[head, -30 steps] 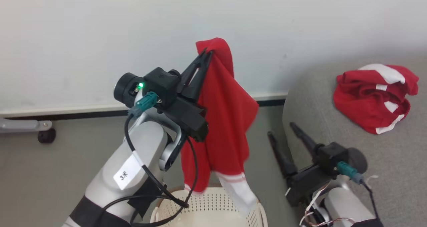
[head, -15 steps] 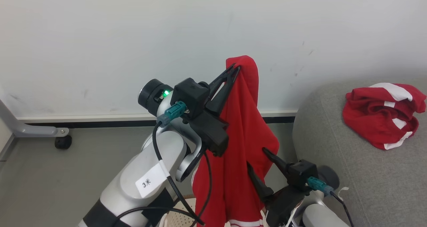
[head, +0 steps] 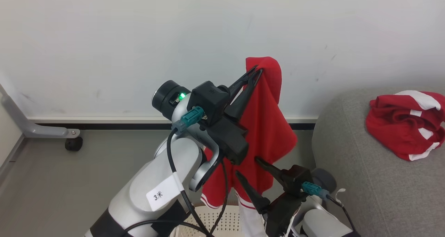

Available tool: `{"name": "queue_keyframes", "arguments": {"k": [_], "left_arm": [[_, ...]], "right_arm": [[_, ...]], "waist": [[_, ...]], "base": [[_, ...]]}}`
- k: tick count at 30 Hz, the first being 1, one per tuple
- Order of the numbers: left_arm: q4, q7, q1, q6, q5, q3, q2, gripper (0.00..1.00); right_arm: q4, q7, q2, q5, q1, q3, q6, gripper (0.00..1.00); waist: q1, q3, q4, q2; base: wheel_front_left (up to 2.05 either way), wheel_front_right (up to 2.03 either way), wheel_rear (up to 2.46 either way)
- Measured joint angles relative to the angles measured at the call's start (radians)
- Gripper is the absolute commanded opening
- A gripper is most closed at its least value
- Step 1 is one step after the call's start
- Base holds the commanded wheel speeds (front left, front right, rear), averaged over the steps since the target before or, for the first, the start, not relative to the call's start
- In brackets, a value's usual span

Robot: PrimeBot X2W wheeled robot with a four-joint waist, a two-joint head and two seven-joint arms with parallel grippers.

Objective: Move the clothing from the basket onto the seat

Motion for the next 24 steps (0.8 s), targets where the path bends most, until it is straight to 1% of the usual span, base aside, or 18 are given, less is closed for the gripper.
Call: {"name": "queue_keyframes", "arguments": {"k": [9,10,11,12,13,20,24], "left_arm": [[-0.026,0.021,0.001,0.011,-0.002,-0.012,0.0,0.0],[-0.029,0.021,0.002,0.013,-0.002,-0.014,0.0,0.0],[-0.03,0.021,0.003,0.015,-0.002,-0.015,0.0,0.0],[-0.032,0.026,0.004,0.015,-0.002,-0.015,0.0,0.0],[-0.034,0.03,0.004,0.015,-0.004,-0.016,0.0,0.0],[-0.04,0.034,0.013,0.025,-0.015,-0.01,0.001,0.0],[-0.037,0.037,0.041,0.042,-0.023,0.016,0.023,0.0]], "right_arm": [[0.077,0.0,0.001,0.003,-0.05,0.006,0.0,1.0],[0.085,0.0,0.001,0.003,-0.055,0.006,0.0,0.69],[0.091,0.0,0.001,0.003,-0.061,0.007,0.0,0.42],[0.098,0.0,0.001,0.003,-0.067,0.009,0.0,0.34],[0.102,0.0,0.001,0.003,-0.073,0.012,0.0,0.0],[0.115,0.0,0.002,0.015,-0.099,0.019,0.0,0.0],[0.105,0.0,0.002,0.026,-0.118,0.019,0.0,0.0]], "waist": [[0.0001,0.008,0.005,0.0],[0.0001,0.01,0.005,0.0],[0.0001,0.011,0.006,0.0],[0.0001,0.012,0.006,0.0],[0.0001,0.014,0.007,0.0],[0.0001,0.022,0.007,0.0],[0.0001,0.025,-0.007,0.0]], "base": [[0.0,0.0,0.0],[0.0,0.0,0.0],[0.0,0.0,0.0],[0.0,0.0,0.0],[0.0,0.0,0.0],[0.0,0.0,0.0],[0.0,0.0,0.0]]}}
